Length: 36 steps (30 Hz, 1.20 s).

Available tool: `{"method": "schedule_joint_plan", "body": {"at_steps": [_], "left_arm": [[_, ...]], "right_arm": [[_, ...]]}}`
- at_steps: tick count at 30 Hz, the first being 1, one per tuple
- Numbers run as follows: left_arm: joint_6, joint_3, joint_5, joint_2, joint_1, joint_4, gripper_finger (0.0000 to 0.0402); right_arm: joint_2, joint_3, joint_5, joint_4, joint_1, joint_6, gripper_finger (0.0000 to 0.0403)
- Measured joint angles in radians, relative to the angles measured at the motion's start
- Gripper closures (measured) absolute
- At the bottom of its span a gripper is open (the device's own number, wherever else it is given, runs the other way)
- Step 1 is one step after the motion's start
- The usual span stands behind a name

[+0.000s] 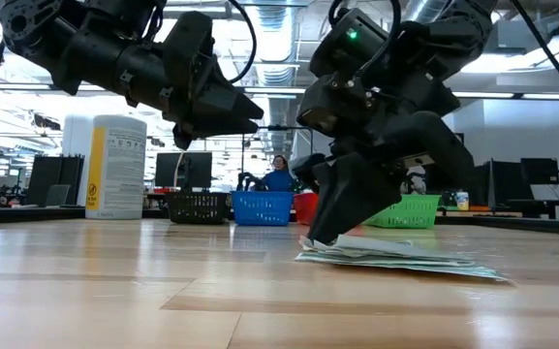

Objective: Pick & Place First Aid Supplies
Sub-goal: Put the green pad into the blue bin

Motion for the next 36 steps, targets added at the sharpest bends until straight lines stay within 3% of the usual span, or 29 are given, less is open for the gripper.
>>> {"method": "schedule_joint_plan", "body": {"at_steps": [4, 16, 31, 36], "left_arm": [[0.000, 0.000, 0.000, 0.000, -0.003, 0.000, 0.0257], [0.000, 0.000, 0.000, 0.000, -0.003, 0.000, 0.0257], [-0.007, 0.000, 0.000, 0.000, -0.003, 0.000, 0.0257], [-0.013, 0.000, 0.000, 0.000, -0.015, 0.001, 0.0257]], "right_arm": [[-0.038, -0.005, 0.031, -0.026, 0.009, 0.000, 0.0399], [-0.148, -0.007, 0.263, -0.027, 0.089, -0.009, 0.0400], [-0.262, -0.004, 0.309, -0.008, 0.134, -0.009, 0.0402], [-0.264, -0.004, 0.391, 0.002, 0.141, -0.002, 0.0402]]}}
